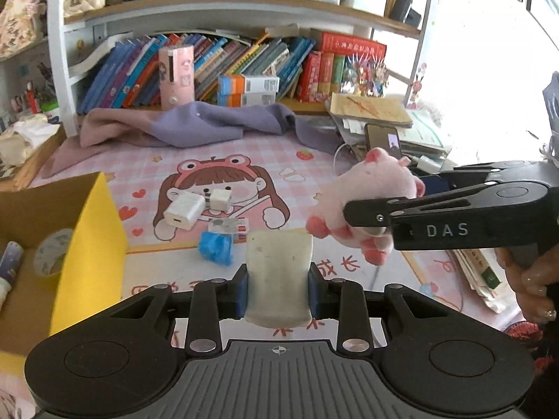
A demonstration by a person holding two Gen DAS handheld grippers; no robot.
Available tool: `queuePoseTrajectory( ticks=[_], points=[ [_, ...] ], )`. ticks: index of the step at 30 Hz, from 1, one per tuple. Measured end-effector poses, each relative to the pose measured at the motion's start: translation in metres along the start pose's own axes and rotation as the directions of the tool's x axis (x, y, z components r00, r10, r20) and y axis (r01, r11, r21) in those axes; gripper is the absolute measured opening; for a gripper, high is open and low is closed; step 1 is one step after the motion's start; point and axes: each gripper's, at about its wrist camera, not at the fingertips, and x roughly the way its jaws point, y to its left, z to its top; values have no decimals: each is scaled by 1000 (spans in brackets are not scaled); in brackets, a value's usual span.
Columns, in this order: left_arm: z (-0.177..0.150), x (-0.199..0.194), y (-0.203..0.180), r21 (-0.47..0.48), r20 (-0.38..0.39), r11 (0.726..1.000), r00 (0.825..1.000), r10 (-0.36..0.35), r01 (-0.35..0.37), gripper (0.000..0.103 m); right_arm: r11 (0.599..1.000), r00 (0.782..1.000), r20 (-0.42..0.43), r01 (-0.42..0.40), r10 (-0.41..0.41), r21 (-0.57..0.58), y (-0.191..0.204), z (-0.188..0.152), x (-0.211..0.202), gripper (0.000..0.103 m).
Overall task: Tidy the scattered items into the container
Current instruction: 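Lift and carry the soap bar and pink pig toward the yellow box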
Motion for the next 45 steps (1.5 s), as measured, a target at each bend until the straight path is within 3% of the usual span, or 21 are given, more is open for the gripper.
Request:
queuePoseTrajectory(
  ticks=[12, 23, 35, 45],
  points=[
    [-49, -64, 28, 42, 40, 998, 998, -49, 47, 30, 993, 993, 62, 95, -99, 70, 65, -34, -49, 58],
    [-109, -131, 58, 16, 41, 998, 997, -68, 68, 29, 987, 989, 35, 142, -145, 77, 146, -87, -95, 58],
    [-145, -173, 77, 17, 22, 998, 998, -65, 64, 29, 992, 994, -10, 112, -112, 65, 209, -124, -119, 58],
    [-164, -193, 99, -37, 14, 999, 1000, 0, 0, 29, 999, 997, -70, -13, 11, -31, 250, -128, -109, 58]
  ],
)
